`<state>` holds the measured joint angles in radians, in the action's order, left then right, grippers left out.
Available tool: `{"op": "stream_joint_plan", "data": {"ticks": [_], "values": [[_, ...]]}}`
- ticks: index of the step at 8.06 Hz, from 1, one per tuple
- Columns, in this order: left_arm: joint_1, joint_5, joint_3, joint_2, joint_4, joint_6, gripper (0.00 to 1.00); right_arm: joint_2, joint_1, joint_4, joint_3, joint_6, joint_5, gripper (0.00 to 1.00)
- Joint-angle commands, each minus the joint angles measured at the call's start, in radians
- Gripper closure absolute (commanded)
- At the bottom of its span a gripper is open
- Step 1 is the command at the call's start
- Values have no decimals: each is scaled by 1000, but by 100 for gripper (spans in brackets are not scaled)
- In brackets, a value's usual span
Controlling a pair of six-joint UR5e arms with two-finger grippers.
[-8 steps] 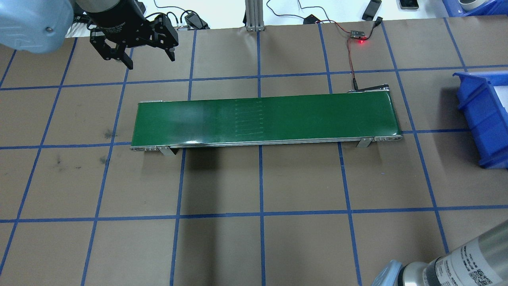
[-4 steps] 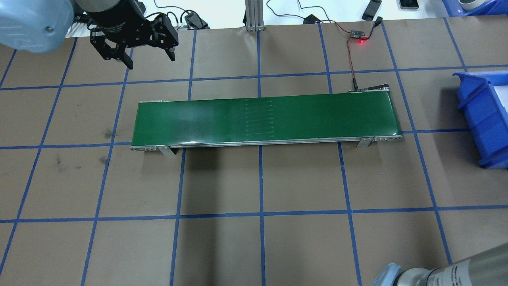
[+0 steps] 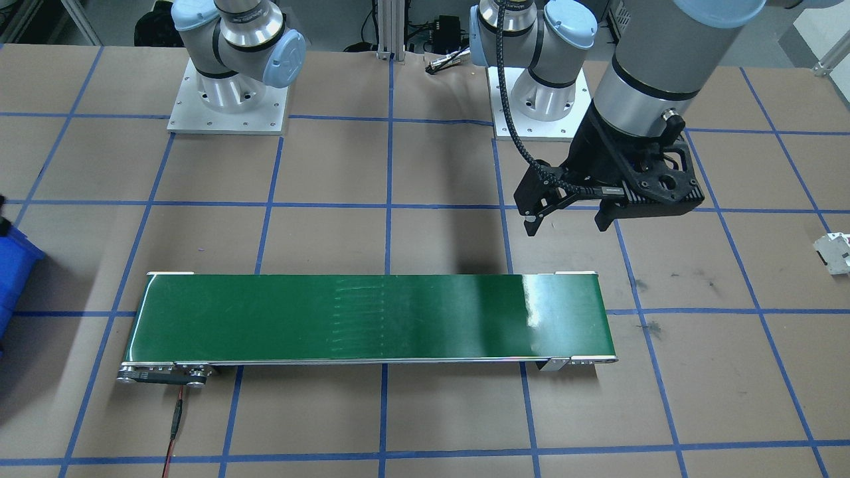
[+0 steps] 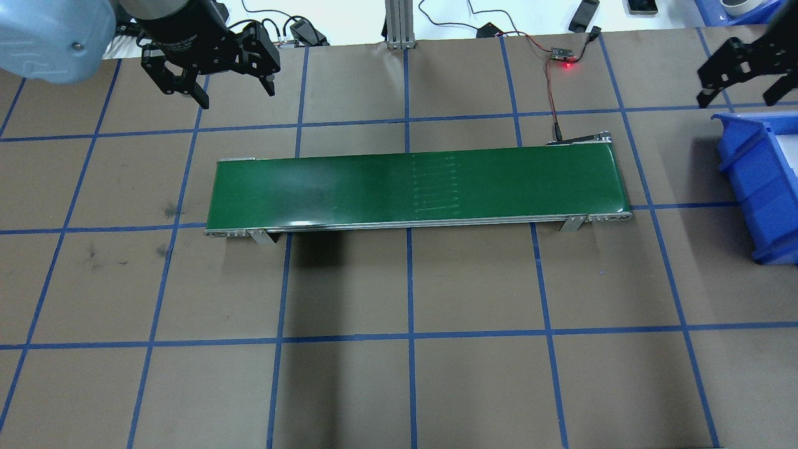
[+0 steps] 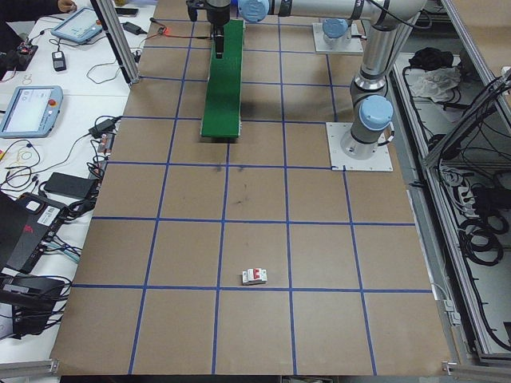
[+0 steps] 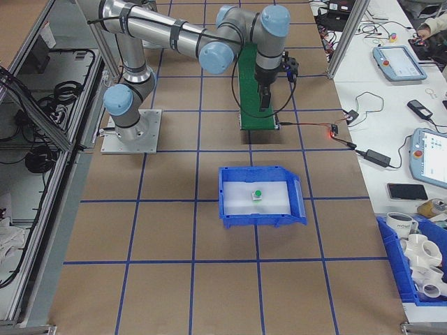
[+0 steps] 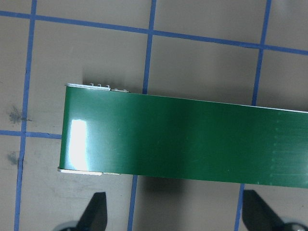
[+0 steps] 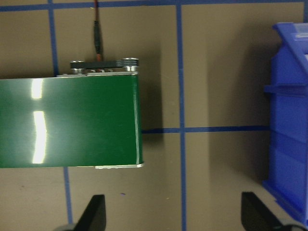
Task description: Move button from left to right
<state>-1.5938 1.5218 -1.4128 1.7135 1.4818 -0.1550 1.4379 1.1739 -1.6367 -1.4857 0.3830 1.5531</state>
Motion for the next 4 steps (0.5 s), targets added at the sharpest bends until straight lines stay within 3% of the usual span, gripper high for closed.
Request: {"op": "stream_joint_plan", "data": {"ticks": [1, 3, 4], "values": [[0, 3, 0, 0, 0, 0, 0, 50, 249, 2, -21, -316, 28, 0], [0, 3, 0, 0, 0, 0, 0, 35, 428, -6, -21, -432, 24, 0], [0, 1, 0, 0, 0, 0, 0, 30, 443, -8, -21, -424, 16, 0]]}}
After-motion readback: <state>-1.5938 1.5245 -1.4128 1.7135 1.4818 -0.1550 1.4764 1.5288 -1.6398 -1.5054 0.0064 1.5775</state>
